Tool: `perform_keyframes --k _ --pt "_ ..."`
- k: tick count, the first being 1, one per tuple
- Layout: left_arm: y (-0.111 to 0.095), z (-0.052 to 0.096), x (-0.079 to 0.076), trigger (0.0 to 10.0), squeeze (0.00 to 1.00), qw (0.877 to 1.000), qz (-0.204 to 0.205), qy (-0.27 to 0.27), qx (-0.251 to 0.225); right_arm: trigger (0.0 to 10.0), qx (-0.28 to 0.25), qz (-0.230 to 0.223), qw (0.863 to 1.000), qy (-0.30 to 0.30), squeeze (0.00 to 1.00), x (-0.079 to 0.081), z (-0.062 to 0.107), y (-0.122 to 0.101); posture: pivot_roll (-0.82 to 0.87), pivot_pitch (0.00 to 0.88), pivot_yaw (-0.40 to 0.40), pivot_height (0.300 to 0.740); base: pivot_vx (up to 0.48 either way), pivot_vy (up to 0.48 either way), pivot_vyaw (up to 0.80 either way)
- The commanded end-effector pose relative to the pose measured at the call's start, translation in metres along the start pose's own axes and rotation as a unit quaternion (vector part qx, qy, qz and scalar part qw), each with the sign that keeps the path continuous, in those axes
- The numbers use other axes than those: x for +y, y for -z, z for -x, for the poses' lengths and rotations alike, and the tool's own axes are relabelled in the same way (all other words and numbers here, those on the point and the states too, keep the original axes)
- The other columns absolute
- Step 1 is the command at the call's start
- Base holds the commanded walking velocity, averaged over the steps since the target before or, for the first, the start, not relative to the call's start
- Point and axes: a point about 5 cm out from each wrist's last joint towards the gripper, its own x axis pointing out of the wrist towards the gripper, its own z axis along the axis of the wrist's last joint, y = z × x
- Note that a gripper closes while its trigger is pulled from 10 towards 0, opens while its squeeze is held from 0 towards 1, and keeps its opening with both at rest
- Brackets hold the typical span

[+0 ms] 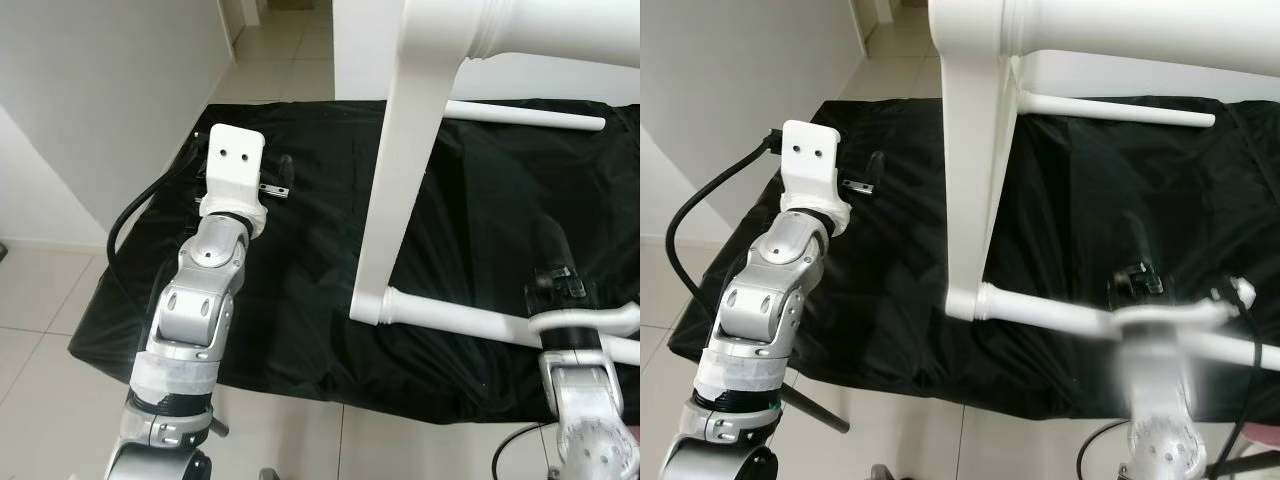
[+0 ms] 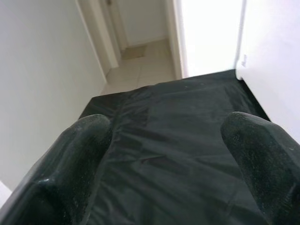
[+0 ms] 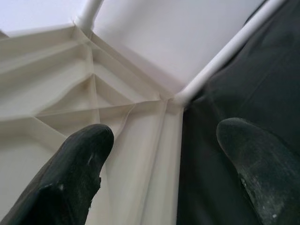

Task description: Building children table

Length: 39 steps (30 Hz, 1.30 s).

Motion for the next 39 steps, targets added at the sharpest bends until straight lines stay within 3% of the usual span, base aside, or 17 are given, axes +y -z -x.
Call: perform_keyframes --k 1,2,6,9,11,14,22,27,33,39 --pt "0.006 0.002 0.009 10.0 0.00 1.000 0.016 -0.022 0.001 10.0 0.000 0.076 0.997 0.021 0.00 0.004 -0.010 0.004 -0.04 0.048 0.046 0.740 0.000 0.000 0.00" --pt "0.006 0.002 0.009 10.0 0.00 1.000 0.016 -0.022 0.001 10.0 0.000 0.076 0.997 0.021 0.00 0.004 -0.010 0.004 -0.04 0.048 0.046 0.740 0.000 0.000 0.00" --pt "0.020 0.006 0.009 10.0 0.00 0.999 0.027 -0.018 0.012 10.0 0.010 0.216 0.976 0.030 0.00 0.014 -0.028 0.014 -0.03 0.035 0.038 0.740 0.000 0.000 0.00" --pt "0.025 0.006 0.010 10.0 0.00 0.999 0.038 -0.016 0.017 10.0 0.013 0.251 0.967 0.044 0.00 0.014 -0.032 0.021 -0.03 0.036 0.035 0.740 0.000 0.000 0.00" --pt "0.025 0.006 0.010 10.0 0.00 0.999 0.038 -0.016 0.017 10.0 0.013 0.251 0.967 0.044 0.00 0.014 -0.032 0.021 -0.03 0.036 0.035 0.740 0.000 0.000 0.00" --pt "0.036 0.007 0.011 10.0 0.00 0.998 0.056 -0.007 0.012 10.0 0.007 0.357 0.931 0.073 0.00 0.014 -0.037 0.037 -0.01 0.039 0.015 0.740 0.000 0.000 0.00" --pt "0.049 0.014 0.007 10.0 0.00 0.996 0.082 0.029 0.006 10.0 0.002 0.404 0.911 0.084 0.00 0.016 -0.040 0.053 -0.04 0.053 0.016 0.740 0.000 0.000 0.00" --pt "0.060 0.024 0.004 10.0 0.00 0.995 0.095 0.032 0.007 10.0 0.001 0.437 0.897 0.067 0.00 0.019 -0.030 0.066 -0.05 0.052 0.019 0.740 0.000 0.000 0.00" --pt "0.062 0.025 0.001 10.0 0.00 0.994 0.099 0.035 0.001 10.0 0.010 0.441 0.895 0.064 0.00 0.016 -0.024 0.078 -0.05 0.057 0.017 0.740 0.000 0.000 0.00" --pt "0.060 0.032 -0.014 10.0 0.00 0.990 0.096 0.106 -0.005 10.0 0.018 0.438 0.896 0.068 0.00 0.017 -0.020 0.086 -0.04 0.053 0.008 0.740 0.000 0.000 0.00"
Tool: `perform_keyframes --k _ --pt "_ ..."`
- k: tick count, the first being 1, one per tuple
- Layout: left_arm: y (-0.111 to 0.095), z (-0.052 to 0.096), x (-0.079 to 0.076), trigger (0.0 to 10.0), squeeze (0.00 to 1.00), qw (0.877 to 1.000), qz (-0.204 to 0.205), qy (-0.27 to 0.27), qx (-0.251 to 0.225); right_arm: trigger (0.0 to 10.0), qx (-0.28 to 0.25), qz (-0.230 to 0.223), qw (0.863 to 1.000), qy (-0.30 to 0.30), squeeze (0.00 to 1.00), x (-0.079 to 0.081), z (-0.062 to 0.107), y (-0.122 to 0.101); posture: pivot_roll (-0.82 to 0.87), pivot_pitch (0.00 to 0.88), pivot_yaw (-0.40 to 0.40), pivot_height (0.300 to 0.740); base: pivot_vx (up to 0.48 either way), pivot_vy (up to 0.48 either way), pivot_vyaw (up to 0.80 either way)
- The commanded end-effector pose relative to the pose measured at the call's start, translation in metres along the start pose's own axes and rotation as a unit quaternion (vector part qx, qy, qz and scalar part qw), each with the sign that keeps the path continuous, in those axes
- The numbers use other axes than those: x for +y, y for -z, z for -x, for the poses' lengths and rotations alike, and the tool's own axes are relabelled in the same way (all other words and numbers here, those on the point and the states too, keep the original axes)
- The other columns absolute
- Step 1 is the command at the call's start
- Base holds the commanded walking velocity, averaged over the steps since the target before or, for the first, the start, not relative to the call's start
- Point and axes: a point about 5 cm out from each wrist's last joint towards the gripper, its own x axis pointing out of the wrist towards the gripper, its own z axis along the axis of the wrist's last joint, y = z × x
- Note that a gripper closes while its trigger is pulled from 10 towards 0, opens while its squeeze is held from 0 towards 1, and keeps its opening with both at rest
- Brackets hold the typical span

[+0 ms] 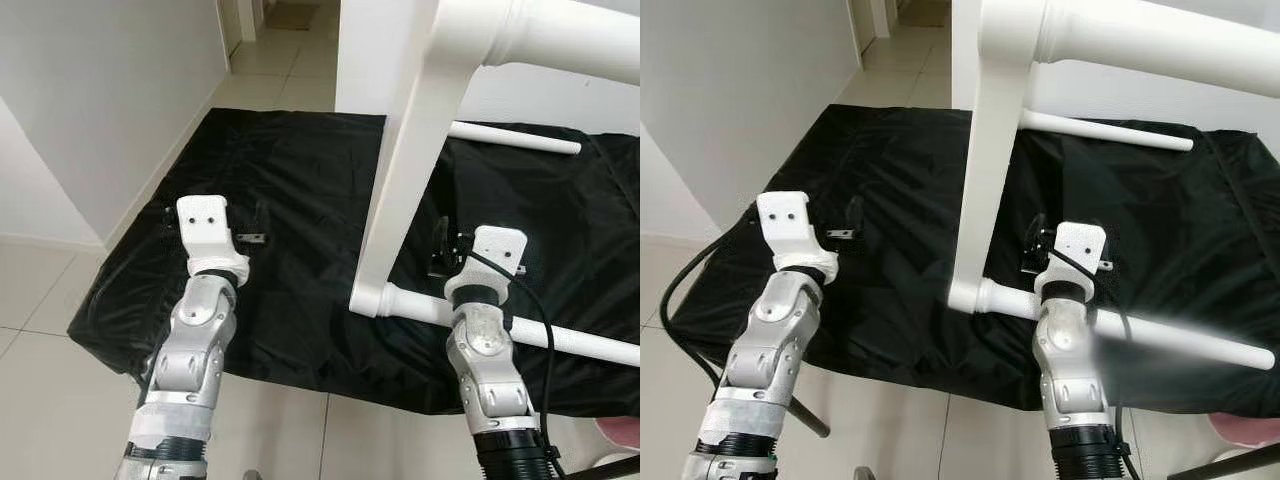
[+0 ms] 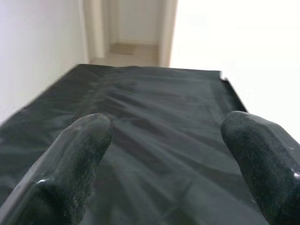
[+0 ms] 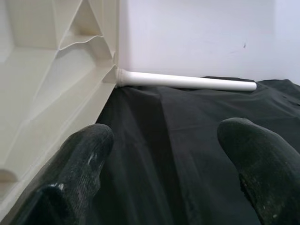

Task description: Building children table

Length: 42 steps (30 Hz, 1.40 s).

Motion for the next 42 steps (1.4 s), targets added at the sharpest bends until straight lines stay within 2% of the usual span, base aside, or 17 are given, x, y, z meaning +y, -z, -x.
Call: perform_keyframes --k 1,3,5,8,11,12,13,18,19,21,22,23,26,28,31,38,42 --pt "0.003 0.006 -0.009 10.0 0.00 0.995 -0.008 0.098 0.003 10.0 0.001 0.005 1.000 -0.002 0.00 0.001 0.004 0.003 -0.04 0.053 0.008 0.740 0.000 0.000 0.00" --pt "0.009 0.015 -0.012 10.0 0.00 0.992 -0.015 0.123 0.012 10.0 0.007 0.005 1.000 -0.007 0.00 0.000 0.015 0.007 -0.03 0.045 0.009 0.740 0.000 0.000 0.00" --pt "0.009 0.015 -0.012 10.0 0.00 0.992 -0.015 0.123 0.012 10.0 0.007 0.005 1.000 -0.007 0.00 0.000 0.015 0.007 -0.03 0.045 0.009 0.740 0.000 0.000 0.00" --pt "0.011 0.025 -0.011 10.0 0.00 0.991 -0.021 0.133 0.005 10.0 0.021 0.014 1.000 -0.008 0.00 -0.009 0.034 0.016 -0.03 0.033 0.009 0.740 0.000 0.000 0.00" --pt "0.009 0.028 -0.009 10.0 0.00 0.991 -0.014 0.136 0.002 10.0 0.024 0.016 1.000 -0.008 0.00 -0.014 0.041 0.018 -0.04 0.035 0.013 0.740 0.000 0.000 0.00" --pt "0.010 0.030 -0.008 10.0 0.00 0.991 -0.005 0.135 0.008 10.0 0.023 0.006 1.000 -0.011 0.11 -0.017 0.043 0.017 -0.04 0.035 0.013 0.740 0.000 0.000 0.00" --pt "0.010 0.032 -0.007 10.0 1.00 0.990 0.006 0.139 0.010 10.0 0.020 0.006 1.000 -0.016 1.00 -0.019 0.045 0.016 -0.04 0.031 0.014 0.740 0.000 0.000 0.00" --pt "0.015 0.038 -0.010 10.0 1.00 0.990 0.004 0.142 0.023 10.0 0.028 0.016 0.999 -0.038 1.00 -0.023 0.050 0.018 -0.05 0.031 0.027 0.740 0.000 0.000 0.00" --pt "0.016 0.038 -0.011 10.0 1.00 0.989 0.007 0.144 0.028 10.0 0.032 0.014 0.999 -0.041 0.64 -0.023 0.050 0.019 -0.04 0.034 0.025 0.740 0.000 0.000 0.00" --pt "0.016 0.038 -0.011 10.0 1.00 0.989 0.007 0.144 0.028 10.0 0.032 0.014 0.999 -0.041 0.64 -0.023 0.050 0.019 -0.04 0.034 0.025 0.740 0.000 0.000 0.00" --pt "0.017 0.041 -0.016 10.0 0.00 0.986 0.000 0.163 0.033 10.0 0.037 0.006 0.998 -0.057 0.00 -0.018 0.050 0.020 -0.04 0.042 0.024 0.740 0.000 0.000 0.00" --pt "0.017 0.041 -0.016 10.0 0.00 0.986 0.000 0.163 0.033 10.0 0.037 0.006 0.998 -0.057 0.00 -0.018 0.050 0.020 -0.04 0.042 0.024 0.740 0.000 0.000 0.00" --pt "0.020 0.049 -0.024 10.0 0.00 0.979 -0.028 0.199 0.043 10.0 0.058 -0.030 0.991 -0.113 0.00 0.000 0.050 0.023 -0.03 0.051 0.021 0.740 0.000 0.000 0.00" --pt "0.018 0.051 -0.025 10.0 0.00 0.978 -0.017 0.203 0.048 10.0 0.063 -0.048 0.987 -0.138 0.00 0.009 0.051 0.023 -0.03 0.052 0.020 0.740 0.000 0.000 0.00" --pt "0.011 0.062 -0.039 10.0 0.00 0.964 -0.015 0.260 0.052 10.0 0.073 -0.074 0.980 -0.172 0.00 0.024 0.049 0.023 -0.01 0.053 0.012 0.740 0.000 0.000 0.00" --pt "0.006 0.073 -0.049 10.0 0.00 0.949 -0.002 0.308 0.067 10.0 0.085 -0.085 0.975 -0.187 0.00 0.033 0.045 0.027 0.02 0.057 -0.004 0.740 0.000 0.000 0.00" --pt "0.005 0.075 -0.050 10.0 0.00 0.947 -0.002 0.314 0.069 10.0 0.089 -0.089 0.974 -0.190 0.00 0.034 0.045 0.028 0.02 0.056 -0.008 0.740 0.000 0.000 0.00"
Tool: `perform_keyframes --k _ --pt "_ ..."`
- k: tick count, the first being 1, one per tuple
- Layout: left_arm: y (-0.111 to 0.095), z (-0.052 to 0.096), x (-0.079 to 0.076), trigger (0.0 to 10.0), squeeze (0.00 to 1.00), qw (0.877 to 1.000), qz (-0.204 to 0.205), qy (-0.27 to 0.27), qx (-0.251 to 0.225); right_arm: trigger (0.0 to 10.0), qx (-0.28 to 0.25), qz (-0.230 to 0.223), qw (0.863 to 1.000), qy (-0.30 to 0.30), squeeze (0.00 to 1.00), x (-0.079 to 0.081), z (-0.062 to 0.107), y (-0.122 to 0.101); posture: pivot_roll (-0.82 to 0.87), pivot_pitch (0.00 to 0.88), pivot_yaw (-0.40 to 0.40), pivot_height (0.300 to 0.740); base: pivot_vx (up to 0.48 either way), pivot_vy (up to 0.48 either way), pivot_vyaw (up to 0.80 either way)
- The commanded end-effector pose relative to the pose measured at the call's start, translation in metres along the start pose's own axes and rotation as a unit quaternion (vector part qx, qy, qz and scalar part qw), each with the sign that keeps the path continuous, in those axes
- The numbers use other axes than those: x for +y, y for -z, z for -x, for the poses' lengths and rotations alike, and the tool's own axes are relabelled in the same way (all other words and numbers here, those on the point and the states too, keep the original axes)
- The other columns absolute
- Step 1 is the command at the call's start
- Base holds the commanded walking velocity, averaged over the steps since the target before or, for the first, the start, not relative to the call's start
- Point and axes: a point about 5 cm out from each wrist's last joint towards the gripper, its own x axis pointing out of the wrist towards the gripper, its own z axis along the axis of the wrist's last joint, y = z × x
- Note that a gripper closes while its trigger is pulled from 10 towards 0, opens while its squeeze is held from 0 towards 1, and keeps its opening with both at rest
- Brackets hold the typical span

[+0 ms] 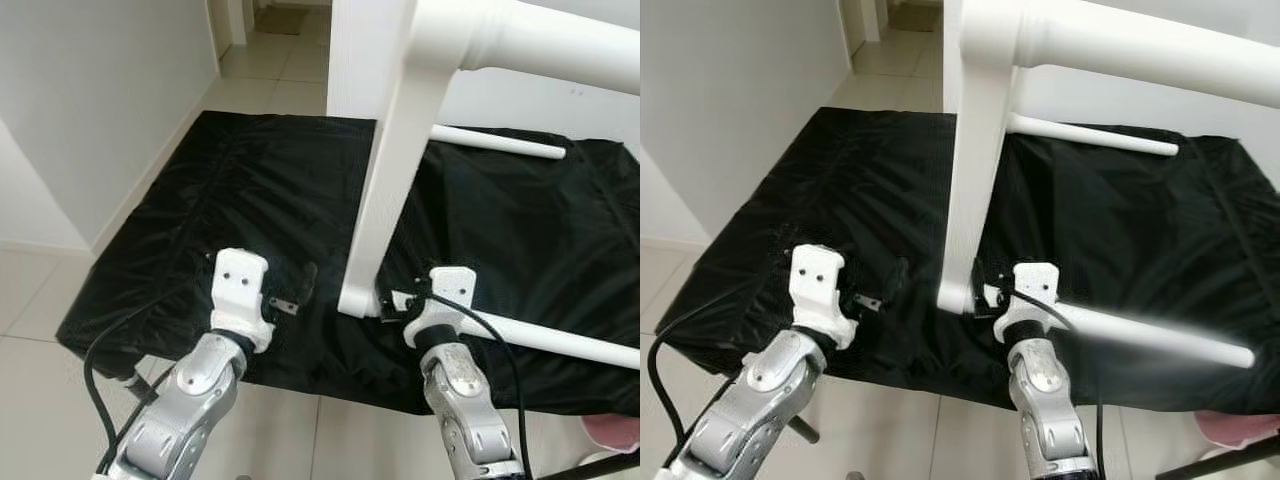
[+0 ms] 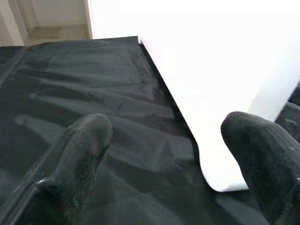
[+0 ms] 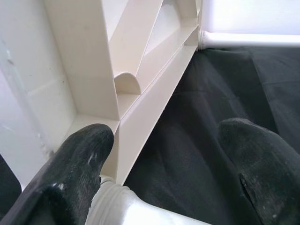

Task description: Building children table

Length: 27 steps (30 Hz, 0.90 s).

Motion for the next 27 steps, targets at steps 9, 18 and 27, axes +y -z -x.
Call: perform_keyframes --k 9,18,27 --pt "-0.001 0.009 -0.014 10.0 0.00 0.988 -0.002 0.154 0.019 10.0 0.035 -0.020 0.999 -0.024 0.00 0.006 0.000 0.014 0.04 0.052 -0.015 0.740 0.000 0.000 0.00" --pt "0.001 0.021 -0.019 10.0 0.00 0.976 0.014 0.213 0.052 10.0 0.042 -0.033 0.995 -0.087 0.00 0.028 -0.004 0.016 0.05 0.047 -0.014 0.740 0.000 0.000 0.00" --pt "0.000 0.028 -0.018 10.0 0.00 0.969 0.016 0.234 0.072 10.0 0.048 -0.047 0.991 -0.116 0.00 0.039 -0.007 0.018 0.06 0.054 -0.015 0.740 0.000 0.000 0.00"
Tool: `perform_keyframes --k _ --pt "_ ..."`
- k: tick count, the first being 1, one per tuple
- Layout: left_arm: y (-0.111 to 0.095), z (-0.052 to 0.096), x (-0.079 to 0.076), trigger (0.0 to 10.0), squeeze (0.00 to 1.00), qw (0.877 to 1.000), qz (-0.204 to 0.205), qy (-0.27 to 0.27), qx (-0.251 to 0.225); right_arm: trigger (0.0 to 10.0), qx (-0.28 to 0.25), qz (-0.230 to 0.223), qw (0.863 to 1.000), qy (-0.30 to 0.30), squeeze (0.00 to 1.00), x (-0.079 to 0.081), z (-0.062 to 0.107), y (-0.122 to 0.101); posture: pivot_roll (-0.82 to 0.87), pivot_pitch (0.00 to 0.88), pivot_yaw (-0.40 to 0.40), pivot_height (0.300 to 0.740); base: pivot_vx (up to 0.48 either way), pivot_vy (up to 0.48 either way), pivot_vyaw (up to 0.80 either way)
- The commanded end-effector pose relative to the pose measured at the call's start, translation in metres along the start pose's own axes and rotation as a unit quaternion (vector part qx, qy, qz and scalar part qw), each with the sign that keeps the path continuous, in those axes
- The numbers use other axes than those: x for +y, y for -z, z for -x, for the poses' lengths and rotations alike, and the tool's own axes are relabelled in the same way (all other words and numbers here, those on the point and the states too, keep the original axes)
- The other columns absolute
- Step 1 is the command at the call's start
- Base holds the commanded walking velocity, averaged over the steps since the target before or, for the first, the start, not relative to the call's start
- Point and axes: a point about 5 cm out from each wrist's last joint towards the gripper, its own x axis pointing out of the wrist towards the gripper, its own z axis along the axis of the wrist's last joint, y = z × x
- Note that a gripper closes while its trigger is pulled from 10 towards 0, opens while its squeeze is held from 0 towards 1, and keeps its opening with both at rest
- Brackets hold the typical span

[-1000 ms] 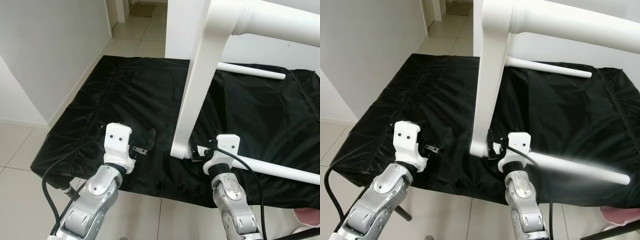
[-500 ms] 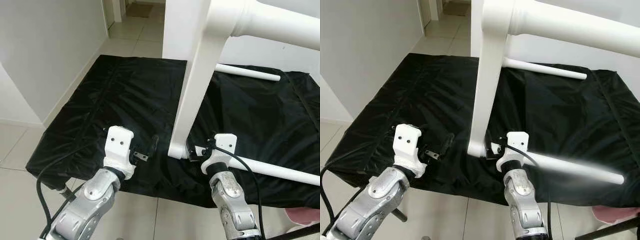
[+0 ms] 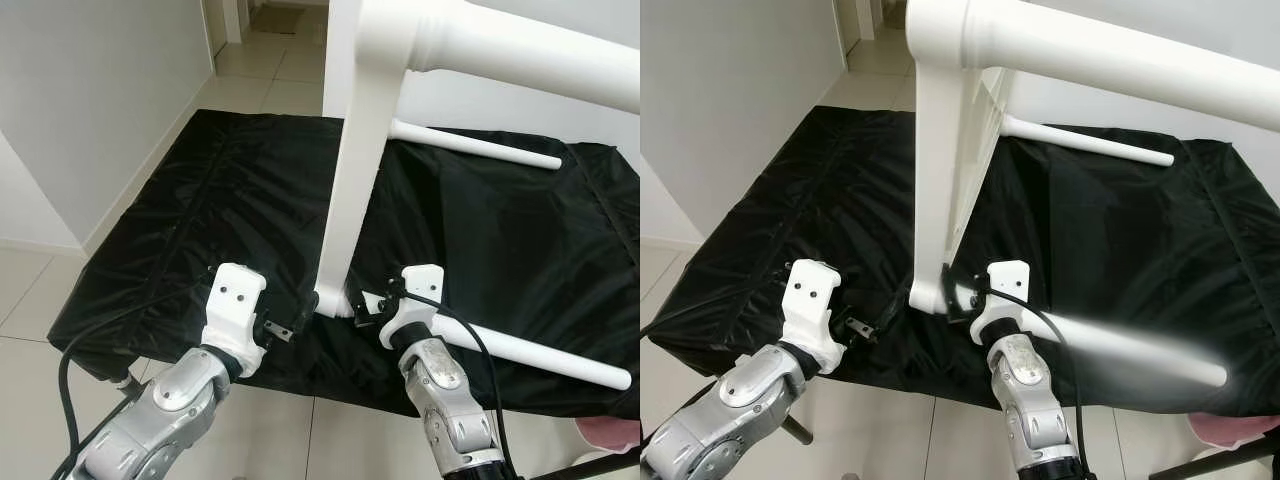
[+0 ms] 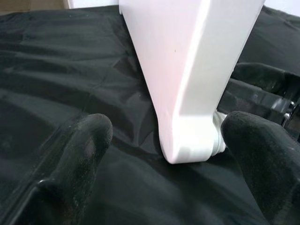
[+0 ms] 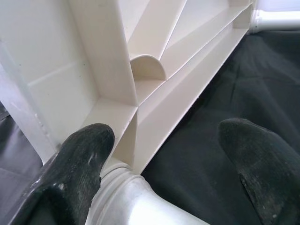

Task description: Building children table

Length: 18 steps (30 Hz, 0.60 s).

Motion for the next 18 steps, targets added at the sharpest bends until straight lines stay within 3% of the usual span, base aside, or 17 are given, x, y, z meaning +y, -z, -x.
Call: perform_keyframes --k 1,14,18 --pt "0.000 0.006 -0.018 10.0 0.00 0.984 0.003 0.176 0.007 10.0 0.020 -0.011 0.999 -0.031 0.00 0.013 -0.003 0.009 0.06 0.054 -0.015 0.740 0.000 0.000 0.00" --pt "0.001 0.006 -0.016 10.0 0.00 0.985 0.000 0.170 0.014 10.0 0.011 -0.026 0.998 -0.049 0.00 0.028 -0.024 0.008 0.05 0.057 -0.010 0.740 0.000 0.000 0.00" --pt "0.002 0.004 -0.016 10.0 0.00 0.986 -0.006 0.164 0.015 10.0 0.007 -0.026 0.997 -0.074 0.00 0.041 -0.033 0.008 0.04 0.062 -0.006 0.740 0.000 0.000 0.00"
